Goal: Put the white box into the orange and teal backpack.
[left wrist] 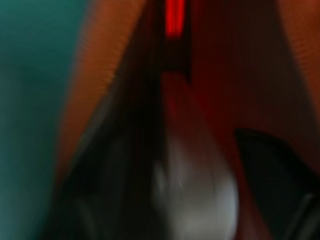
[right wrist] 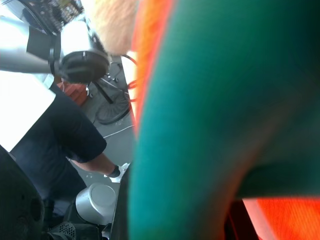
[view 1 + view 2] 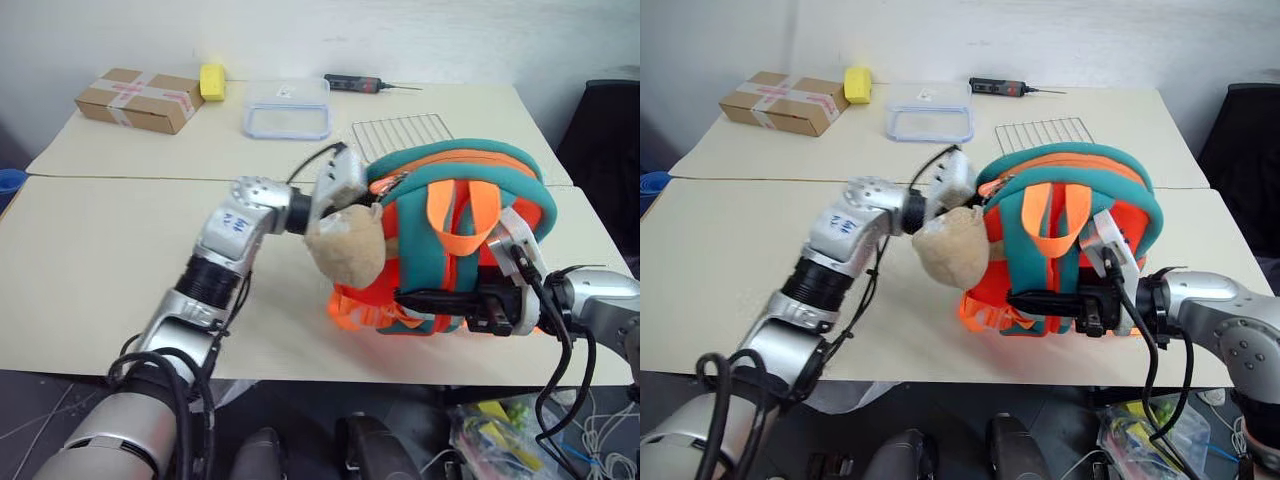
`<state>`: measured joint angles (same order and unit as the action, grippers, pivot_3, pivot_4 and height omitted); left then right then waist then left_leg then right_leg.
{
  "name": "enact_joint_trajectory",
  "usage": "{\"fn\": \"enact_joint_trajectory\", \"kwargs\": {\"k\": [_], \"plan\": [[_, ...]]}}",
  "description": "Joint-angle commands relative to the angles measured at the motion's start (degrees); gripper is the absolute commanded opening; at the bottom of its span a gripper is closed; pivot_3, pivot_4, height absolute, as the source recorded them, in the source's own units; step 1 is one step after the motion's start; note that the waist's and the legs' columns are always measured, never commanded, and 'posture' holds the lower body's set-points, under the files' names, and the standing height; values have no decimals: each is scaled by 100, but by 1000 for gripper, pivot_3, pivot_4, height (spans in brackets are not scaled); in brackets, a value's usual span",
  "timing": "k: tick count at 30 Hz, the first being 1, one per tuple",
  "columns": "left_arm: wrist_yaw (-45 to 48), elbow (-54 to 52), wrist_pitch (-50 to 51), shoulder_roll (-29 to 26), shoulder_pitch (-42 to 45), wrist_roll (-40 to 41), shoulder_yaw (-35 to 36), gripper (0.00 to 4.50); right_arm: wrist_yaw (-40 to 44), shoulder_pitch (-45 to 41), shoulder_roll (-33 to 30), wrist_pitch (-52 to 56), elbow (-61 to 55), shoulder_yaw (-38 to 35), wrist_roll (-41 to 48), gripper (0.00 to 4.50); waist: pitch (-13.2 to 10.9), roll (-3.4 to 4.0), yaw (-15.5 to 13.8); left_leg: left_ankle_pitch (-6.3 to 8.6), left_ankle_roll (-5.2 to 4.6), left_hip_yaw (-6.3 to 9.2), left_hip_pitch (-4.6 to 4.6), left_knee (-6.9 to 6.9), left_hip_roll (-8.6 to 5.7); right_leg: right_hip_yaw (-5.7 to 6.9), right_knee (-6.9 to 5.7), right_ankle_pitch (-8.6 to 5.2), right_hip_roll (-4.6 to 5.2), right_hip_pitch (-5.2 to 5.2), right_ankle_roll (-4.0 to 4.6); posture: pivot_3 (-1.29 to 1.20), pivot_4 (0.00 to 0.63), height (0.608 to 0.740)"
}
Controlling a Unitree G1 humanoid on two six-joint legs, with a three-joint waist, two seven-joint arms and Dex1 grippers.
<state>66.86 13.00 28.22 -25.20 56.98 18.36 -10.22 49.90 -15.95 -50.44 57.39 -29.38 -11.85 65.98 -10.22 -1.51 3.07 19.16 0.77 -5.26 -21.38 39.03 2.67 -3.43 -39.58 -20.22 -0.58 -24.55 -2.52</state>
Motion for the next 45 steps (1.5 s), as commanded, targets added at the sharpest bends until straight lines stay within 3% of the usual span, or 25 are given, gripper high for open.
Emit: {"fn": "enact_joint_trajectory", "kwargs": {"k": [1,6,11,14,18,20,23,25,31,34,39,42,45], "plan": [[252,-617,433,-532,-191,546,637,4479,-176,25,68,-97,-251,-215,230,0,0,0,-5,0,0,1,1,2,0,1,-1,0,1,2,0,0,150,740],[635,-933,2283,-1383,-193,2073,1657,4479,-376,61,99,-91,-293,-228,365,0,0,-1,-11,0,1,6,-1,9,-1,7,1,0,6,5,0,0,150,740],[-122,-2022,3058,-1100,-252,2855,1822,4479,-434,31,68,-76,-237,-230,430,0,0,-1,-100,1,-1,11,-2,12,-6,12,8,0,13,12,0,0,150,740],[-554,-2466,2943,-681,-408,2768,1466,4479,-667,-200,199,-17,-41,-236,689,0,0,-1,-129,1,-2,10,1,14,-10,10,7,0,15,15,-1,0,150,740],[-1528,-2238,2420,-299,-427,1544,485,4479,-812,-383,244,36,19,-211,884,0,0,-2,-141,1,-2,10,5,17,-11,9,4,0,13,16,0,0,150,740],[-1578,-2242,2381,-236,-460,1485,357,4479,-863,-415,233,41,2,-225,977,0,0,-2,-118,1,-2,9,5,13,-11,7,7,0,9,16,0,0,150,740],[-1505,-2293,2501,-227,-505,1782,566,3942,-912,-319,213,1,-1,-252,944,0,0,-1,-113,1,-2,4,4,6,-8,3,6,0,7,10,0,0,150,740],[-1458,-2273,2549,-299,-534,1856,635,3358,-957,-256,222,-22,10,-259,909,0,0,-1,-128,0,-1,5,4,8,-7,4,5,0,7,11,0,0,150,740],[-1028,-2088,2478,-779,-535,1894,744,1754,-1061,-25,246,-135,4,-380,862,0,0,-1,-126,0,-1,5,4,10,-8,4,5,0,8,12,0,0,150,740],[-775,-1788,2039,-1120,-374,1615,774,1233,-1100,118,231,-172,-34,-472,864,0,0,-2,-126,0,-1,5,4,10,-8,3,5,0,8,12,0,0,150,740],[-219,-832,1420,-1809,204,1256,873,1076,-1125,563,232,-343,-169,-582,634,0,0,-2,-119,0,0,4,3,9,-9,4,8,0,7,11,0,0,150,740],[522,-798,537,-2391,-218,586,270,1076,-1064,816,246,-440,-270,-574,503,0,0,-1,-76,1,-1,0,4,-1,-8,1,13,0,7,10,0,0,150,740],[441,-617,-453,-2453,-701,-388,-438,1076,-1062,871,266,-516,-287,-530,451,0,2,2,-69,0,0,-1,11,-1,-7,0,9,-1,7,11,2,0,150,740]]}}
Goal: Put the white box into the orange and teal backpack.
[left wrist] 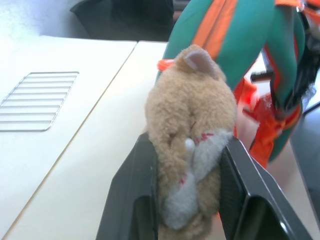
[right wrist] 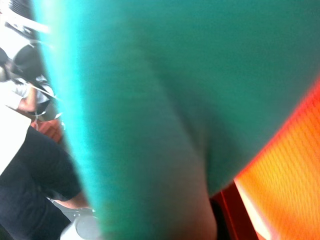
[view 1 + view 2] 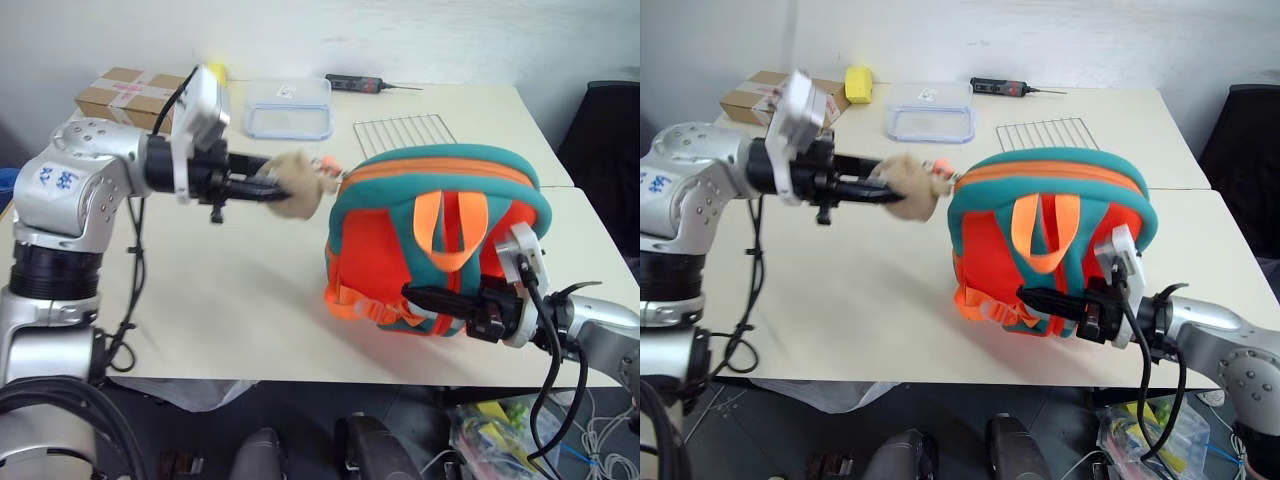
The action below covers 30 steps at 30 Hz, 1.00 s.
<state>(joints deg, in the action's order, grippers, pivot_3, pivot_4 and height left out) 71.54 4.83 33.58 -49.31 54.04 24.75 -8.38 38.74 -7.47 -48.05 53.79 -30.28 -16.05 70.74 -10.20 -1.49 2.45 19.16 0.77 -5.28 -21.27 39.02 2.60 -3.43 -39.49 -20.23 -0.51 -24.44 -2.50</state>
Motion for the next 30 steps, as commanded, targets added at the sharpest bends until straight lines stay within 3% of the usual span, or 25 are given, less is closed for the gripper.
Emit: {"fn": "enact_joint_trajectory", "kwargs": {"k": [1,5,10,11,13,20,24,27,30], "plan": [[-191,316,-1399,23,-519,-1432,-861,1076,57,15,25,-165,-188,-104,-30,0,0,0,-14,0,0,1,3,6,0,0,-2,0,1,4,0,0,150,740],[-717,755,-2762,421,-729,-2533,-1435,1076,127,-18,-40,-214,-107,-6,-305,0,0,-8,-69,2,-6,2,-2,11,-1,1,-1,0,1,6,0,0,150,740],[-1108,516,-2464,1396,-1071,-2187,-1209,1076,171,-82,18,-397,62,104,-820,0,2,-9,-93,8,-18,0,-9,10,-4,0,6,1,7,5,-2,0,150,740],[-1096,429,-2220,1491,-1148,-2023,-1076,1420,219,-85,-36,-375,98,147,-894,0,2,-10,-90,9,-18,0,-11,13,-4,0,4,1,8,4,-2,0,150,740],[-965,190,-1631,1559,-1280,-1572,-748,2051,751,108,-418,-477,73,241,-1246,669,2,-7,-88,9,-18,1,-9,14,-3,1,1,1,7,4,-2,0,150,740],[-227,-699,254,616,-1974,148,740,4382,2253,607,-1492,-886,1159,-1062,-1809,3048,1,-7,-56,7,-15,1,-5,12,0,2,-4,1,2,3,-2,0,150,740],[-124,-706,698,-407,-2764,460,1837,4500,3411,1175,-2139,-1007,2649,-2442,-2265,4391,0,-6,-60,7,-15,2,-3,4,-1,4,5,1,1,5,-1,0,150,740],[12,-722,1090,-886,-3185,839,2560,4500,3770,1419,-2227,-1399,3567,-2986,-2721,4457,0,-10,-66,9,-18,1,3,-2,-1,3,18,0,2,13,-1,0,150,740],[-124,-961,1220,-928,-3333,1103,2956,4500,3556,1103,-2136,-1417,4196,-3119,-2782,4457,-1,-9,-76,13,-25,6,20,1,-2,8,29,0,7,39,-1,0,150,740]]}}
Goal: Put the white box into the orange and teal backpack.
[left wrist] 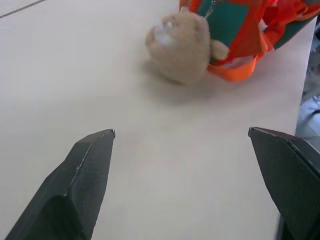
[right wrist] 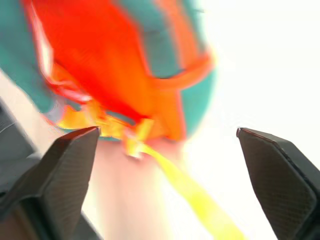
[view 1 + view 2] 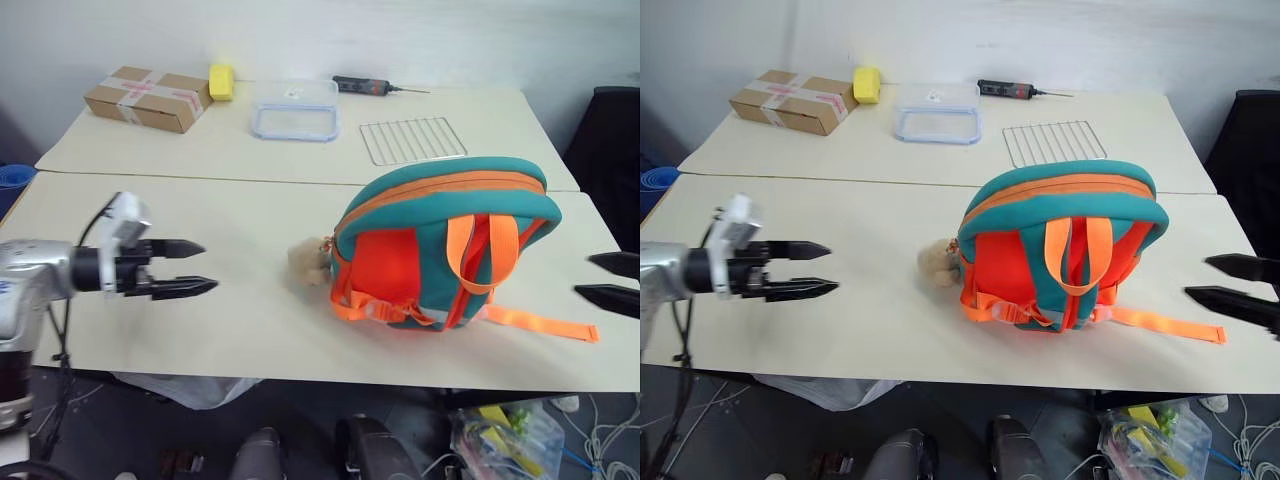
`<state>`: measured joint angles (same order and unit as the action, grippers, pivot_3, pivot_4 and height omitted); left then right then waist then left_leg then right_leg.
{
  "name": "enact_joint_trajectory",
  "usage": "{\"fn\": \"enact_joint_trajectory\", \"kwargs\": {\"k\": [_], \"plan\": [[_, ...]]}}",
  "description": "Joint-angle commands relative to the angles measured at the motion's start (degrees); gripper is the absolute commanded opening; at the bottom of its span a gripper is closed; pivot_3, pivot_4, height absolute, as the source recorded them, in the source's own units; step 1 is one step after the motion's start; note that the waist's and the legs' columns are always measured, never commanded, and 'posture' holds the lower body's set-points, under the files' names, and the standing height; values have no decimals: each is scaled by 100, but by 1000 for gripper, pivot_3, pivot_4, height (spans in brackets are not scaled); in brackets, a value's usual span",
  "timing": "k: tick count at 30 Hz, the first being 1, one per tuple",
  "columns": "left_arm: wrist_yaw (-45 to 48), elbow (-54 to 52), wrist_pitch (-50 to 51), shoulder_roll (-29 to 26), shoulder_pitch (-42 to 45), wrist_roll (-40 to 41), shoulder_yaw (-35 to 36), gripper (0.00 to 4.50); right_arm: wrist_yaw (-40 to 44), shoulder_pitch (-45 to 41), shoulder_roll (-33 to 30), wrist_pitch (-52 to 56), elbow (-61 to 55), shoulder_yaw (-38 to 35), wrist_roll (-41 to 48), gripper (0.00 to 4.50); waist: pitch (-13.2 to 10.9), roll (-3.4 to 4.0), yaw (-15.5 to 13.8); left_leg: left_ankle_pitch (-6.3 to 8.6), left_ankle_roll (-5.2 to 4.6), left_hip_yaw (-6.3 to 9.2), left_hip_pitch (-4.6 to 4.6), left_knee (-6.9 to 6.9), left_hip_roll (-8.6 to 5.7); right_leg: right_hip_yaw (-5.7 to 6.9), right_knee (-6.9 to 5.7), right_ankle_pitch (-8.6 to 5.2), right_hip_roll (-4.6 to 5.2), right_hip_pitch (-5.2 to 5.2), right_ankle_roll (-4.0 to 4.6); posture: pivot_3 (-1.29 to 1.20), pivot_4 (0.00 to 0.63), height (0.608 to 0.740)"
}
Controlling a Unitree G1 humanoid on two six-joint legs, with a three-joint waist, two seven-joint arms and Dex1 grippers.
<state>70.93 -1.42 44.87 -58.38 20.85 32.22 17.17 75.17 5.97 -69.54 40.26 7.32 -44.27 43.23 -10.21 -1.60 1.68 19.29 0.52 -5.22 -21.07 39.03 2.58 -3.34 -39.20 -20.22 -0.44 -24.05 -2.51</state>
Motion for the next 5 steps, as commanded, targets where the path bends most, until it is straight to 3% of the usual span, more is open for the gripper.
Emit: {"fn": "enact_joint_trajectory", "kwargs": {"k": [1,5], "plan": [[-207,-441,105,34,1,378,417,4500,-83,-349,32,-14,576,-281,0,4457,-1,3,2,2,-3,-1,8,0,0,2,6,0,5,11,0,0,150,740],[-1369,-764,-263,898,-36,123,341,4500,-942,-752,934,-51,373,-30,61,4457,-1,2,5,14,-15,-1,55,-19,2,6,27,0,4,62,-1,0,150,740]]}}
